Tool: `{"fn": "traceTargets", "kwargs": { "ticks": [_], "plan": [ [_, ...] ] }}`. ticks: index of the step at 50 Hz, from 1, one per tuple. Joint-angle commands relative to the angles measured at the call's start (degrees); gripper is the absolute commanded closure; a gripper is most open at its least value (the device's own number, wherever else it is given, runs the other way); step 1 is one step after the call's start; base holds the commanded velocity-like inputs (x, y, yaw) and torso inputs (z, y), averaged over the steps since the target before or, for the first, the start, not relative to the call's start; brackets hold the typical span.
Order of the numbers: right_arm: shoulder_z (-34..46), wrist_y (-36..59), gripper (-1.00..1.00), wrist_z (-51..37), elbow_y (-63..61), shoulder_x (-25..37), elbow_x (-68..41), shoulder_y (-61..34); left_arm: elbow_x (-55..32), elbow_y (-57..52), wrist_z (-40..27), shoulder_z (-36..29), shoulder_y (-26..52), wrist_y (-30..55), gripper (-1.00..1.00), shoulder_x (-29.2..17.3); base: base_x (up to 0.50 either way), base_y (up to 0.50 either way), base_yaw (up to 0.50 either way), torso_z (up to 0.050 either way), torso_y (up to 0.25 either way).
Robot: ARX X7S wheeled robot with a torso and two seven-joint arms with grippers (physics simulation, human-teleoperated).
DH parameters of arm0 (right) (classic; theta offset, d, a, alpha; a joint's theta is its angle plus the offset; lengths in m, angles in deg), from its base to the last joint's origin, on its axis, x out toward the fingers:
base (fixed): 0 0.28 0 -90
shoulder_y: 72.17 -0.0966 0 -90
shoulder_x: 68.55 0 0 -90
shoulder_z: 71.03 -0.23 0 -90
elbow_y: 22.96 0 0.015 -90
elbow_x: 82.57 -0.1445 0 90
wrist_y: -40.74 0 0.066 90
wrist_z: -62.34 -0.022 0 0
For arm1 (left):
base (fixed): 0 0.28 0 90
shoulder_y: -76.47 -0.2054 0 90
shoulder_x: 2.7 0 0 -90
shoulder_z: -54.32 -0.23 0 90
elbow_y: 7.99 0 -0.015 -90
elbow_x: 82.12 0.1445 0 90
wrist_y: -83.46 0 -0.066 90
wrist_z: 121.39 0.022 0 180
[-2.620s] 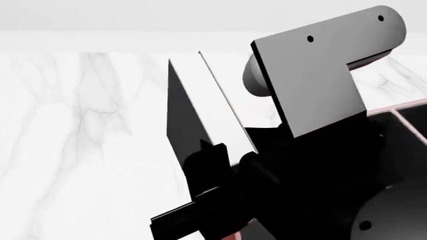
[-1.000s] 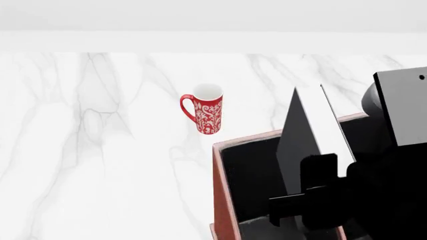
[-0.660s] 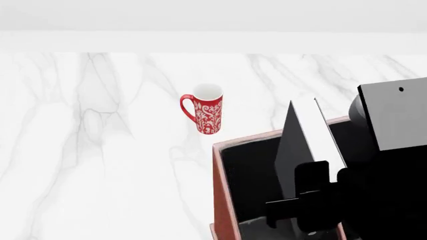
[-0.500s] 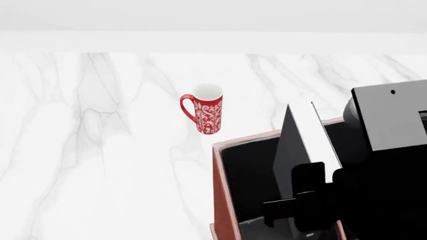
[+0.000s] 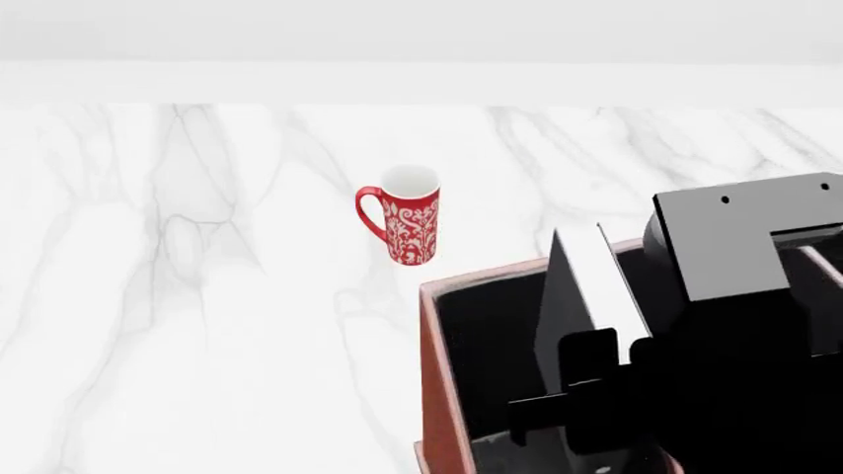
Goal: Pick up the book and place it in the left compartment of the caddy.
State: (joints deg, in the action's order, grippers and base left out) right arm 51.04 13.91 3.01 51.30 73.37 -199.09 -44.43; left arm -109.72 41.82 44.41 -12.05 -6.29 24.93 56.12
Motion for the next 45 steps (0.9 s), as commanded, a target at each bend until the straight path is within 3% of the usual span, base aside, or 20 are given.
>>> {"fn": "traceTargets", "kwargs": {
  "ticks": [1, 45],
  "plan": [
    [0.03, 1.18, 1.0, 3.11, 1.53, -1.33, 5.72, 0.08, -0.13, -0.11, -0.03, 0.06, -0.12, -0.11, -1.0, -0.1, 0.0, 0.0, 0.0, 0.0, 0.0],
    [1.99, -0.39, 1.0, 10.36, 2.24, -4.08, 13.61, 4.16, -0.16, -0.5, 0.0, -0.14, -0.75, -0.96, -1.0, -0.39, 0.0, 0.0, 0.0, 0.0, 0.001]
  ]
}}
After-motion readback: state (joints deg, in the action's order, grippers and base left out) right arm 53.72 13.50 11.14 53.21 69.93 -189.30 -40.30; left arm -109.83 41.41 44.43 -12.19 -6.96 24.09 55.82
